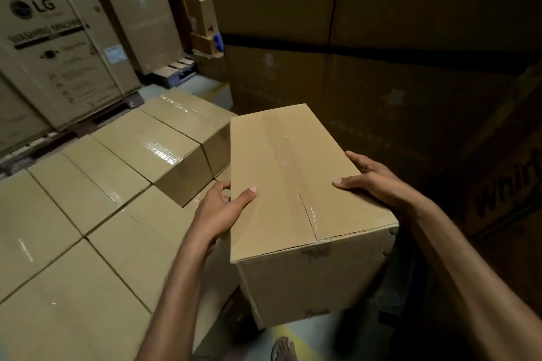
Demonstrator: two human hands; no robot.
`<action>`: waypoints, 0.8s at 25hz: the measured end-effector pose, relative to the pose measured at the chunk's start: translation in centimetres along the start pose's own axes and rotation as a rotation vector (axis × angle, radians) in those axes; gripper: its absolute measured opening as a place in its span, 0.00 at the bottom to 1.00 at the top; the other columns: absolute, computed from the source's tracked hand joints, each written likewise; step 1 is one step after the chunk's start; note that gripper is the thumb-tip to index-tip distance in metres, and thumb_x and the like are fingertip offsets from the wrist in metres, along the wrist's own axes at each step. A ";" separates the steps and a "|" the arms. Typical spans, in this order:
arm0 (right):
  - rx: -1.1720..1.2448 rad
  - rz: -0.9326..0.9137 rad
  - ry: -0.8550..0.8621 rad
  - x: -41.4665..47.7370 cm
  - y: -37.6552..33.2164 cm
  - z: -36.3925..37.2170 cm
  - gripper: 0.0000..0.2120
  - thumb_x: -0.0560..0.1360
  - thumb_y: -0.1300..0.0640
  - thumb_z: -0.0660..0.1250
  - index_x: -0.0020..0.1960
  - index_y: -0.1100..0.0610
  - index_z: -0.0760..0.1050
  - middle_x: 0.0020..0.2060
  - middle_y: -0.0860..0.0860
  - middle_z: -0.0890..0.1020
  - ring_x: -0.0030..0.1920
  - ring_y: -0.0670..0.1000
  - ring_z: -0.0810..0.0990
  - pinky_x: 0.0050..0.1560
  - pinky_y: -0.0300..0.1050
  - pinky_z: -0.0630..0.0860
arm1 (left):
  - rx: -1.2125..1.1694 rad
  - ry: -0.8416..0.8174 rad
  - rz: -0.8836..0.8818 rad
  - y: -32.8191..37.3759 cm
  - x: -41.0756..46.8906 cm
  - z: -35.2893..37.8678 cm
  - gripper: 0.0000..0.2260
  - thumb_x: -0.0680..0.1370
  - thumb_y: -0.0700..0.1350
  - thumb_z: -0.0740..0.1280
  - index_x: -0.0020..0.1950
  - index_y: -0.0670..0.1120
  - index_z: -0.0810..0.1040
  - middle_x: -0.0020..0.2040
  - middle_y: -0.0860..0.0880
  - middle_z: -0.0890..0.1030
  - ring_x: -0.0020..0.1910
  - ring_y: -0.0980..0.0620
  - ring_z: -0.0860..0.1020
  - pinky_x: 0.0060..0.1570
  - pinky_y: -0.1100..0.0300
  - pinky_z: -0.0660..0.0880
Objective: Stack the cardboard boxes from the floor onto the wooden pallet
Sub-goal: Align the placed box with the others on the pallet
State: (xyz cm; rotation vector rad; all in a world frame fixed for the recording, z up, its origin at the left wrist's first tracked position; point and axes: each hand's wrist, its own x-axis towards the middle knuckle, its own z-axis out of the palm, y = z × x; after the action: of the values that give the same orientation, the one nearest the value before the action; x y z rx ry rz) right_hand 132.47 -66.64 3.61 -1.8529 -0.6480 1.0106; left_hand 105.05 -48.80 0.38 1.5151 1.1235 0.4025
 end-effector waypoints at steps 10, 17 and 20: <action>-0.179 0.093 -0.307 17.7 -2.4 3.0 0.47 0.62 0.71 0.79 0.76 0.50 0.68 0.64 0.49 0.79 0.68 0.55 0.73 0.69 0.52 0.71 | -0.187 0.200 -0.066 -2.7 8.4 -0.5 0.29 0.69 0.41 0.82 0.62 0.57 0.72 0.58 0.51 0.85 0.56 0.55 0.84 0.60 0.49 0.80; -0.159 0.068 -0.501 31.1 -2.1 5.4 0.43 0.65 0.71 0.77 0.74 0.46 0.70 0.63 0.48 0.79 0.65 0.53 0.74 0.65 0.51 0.73 | -0.199 0.438 -0.235 -5.4 12.8 4.6 0.31 0.71 0.43 0.81 0.67 0.54 0.68 0.56 0.56 0.79 0.52 0.59 0.79 0.46 0.66 0.77; -0.213 0.111 -0.631 34.5 -1.2 6.6 0.38 0.69 0.73 0.73 0.73 0.46 0.71 0.57 0.46 0.80 0.58 0.48 0.77 0.49 0.42 0.73 | -0.227 0.529 -0.305 -7.4 13.5 6.3 0.29 0.71 0.41 0.81 0.68 0.47 0.73 0.56 0.54 0.82 0.52 0.59 0.81 0.46 0.67 0.78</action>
State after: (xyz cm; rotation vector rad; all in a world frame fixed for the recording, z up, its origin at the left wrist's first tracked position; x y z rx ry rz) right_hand 145.07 -36.79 -10.07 -1.7539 -1.0625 1.6799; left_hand 113.29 -42.22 -12.48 1.0378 1.6332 0.7173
